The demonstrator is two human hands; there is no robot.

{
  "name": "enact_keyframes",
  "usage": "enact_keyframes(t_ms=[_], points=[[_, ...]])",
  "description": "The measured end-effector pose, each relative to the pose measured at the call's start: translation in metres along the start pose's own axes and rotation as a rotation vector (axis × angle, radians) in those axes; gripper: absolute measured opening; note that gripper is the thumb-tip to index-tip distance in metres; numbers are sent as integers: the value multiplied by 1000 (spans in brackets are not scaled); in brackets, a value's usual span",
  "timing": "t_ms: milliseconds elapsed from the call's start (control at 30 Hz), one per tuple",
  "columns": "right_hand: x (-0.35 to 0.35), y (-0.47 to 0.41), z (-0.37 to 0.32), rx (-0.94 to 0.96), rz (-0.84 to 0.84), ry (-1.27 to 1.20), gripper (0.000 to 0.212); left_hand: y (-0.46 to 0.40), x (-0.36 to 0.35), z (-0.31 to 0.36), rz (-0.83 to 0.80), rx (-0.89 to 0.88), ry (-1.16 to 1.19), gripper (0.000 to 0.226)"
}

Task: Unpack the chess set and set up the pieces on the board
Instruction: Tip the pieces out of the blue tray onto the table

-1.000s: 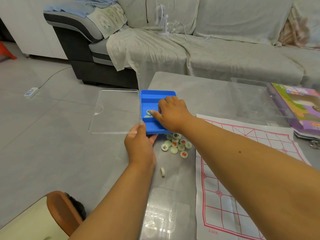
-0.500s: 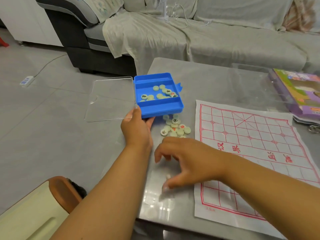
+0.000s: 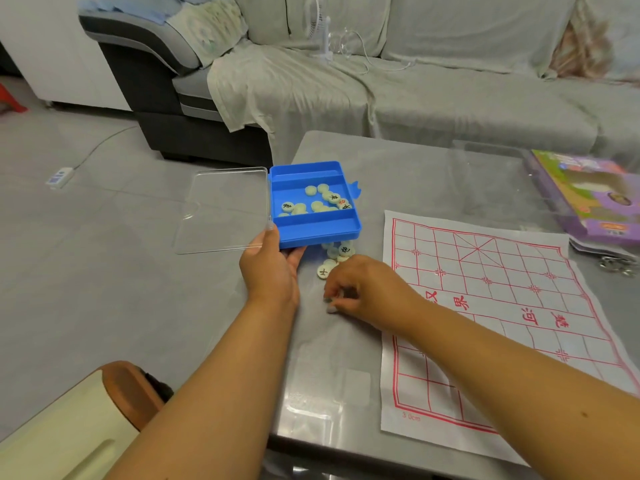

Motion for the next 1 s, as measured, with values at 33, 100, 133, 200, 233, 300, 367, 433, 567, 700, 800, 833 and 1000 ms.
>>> enact_keyframes(t_ms=[33,100,133,200,233,300,367,433,567,700,800,833,1000], points=[[1,1,2,8,9,14,18,0,0,0,-2,0,-3,19],[3,4,6,18,21,18,19,-1,0,0,-5,0,-5,18],[6,5,6,19,32,10,21,-1,1,0,-6,0,-3,19],[14,4,3,17,106,-14,25,-2,0,0,-14,-3,2,20],[22,0,0,7,167,-28,26,-2,0,0,-18,-5,1,21],[42,-15,-4,-23,295,-60,27,-1,-1,1,-18,-10,-4,20],[60,-39,-5,-21,379,-8,29,0,-1,1,-11,-10,4,20],[75,-62,-2,-8,421,59,32,0,-1,2,-14,-7,11,21],[75,-99,15,-133,245,193,61,-2,-1,0,-27,-19,-29,26],[55,-113,20,-163,151,424,71,-2,-1,-1,-32,-31,-32,24],[44,-116,15,-141,201,450,70,-1,-4,1,-55,-57,-30,21],[44,-117,14,-146,227,411,69,0,-5,1,-63,-67,-29,21],[43,-118,11,-201,335,357,72,3,-7,3,-86,-98,-31,21]])
Point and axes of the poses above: each hand's wrist, its own y-axis away from the middle knuckle, its own x-axis out of the back of the hand, z = x × y, the point moved 4 cm from there along -y, towards the middle knuckle, and after that the axes turned 13 degrees about -y, right-handed, at the moved point
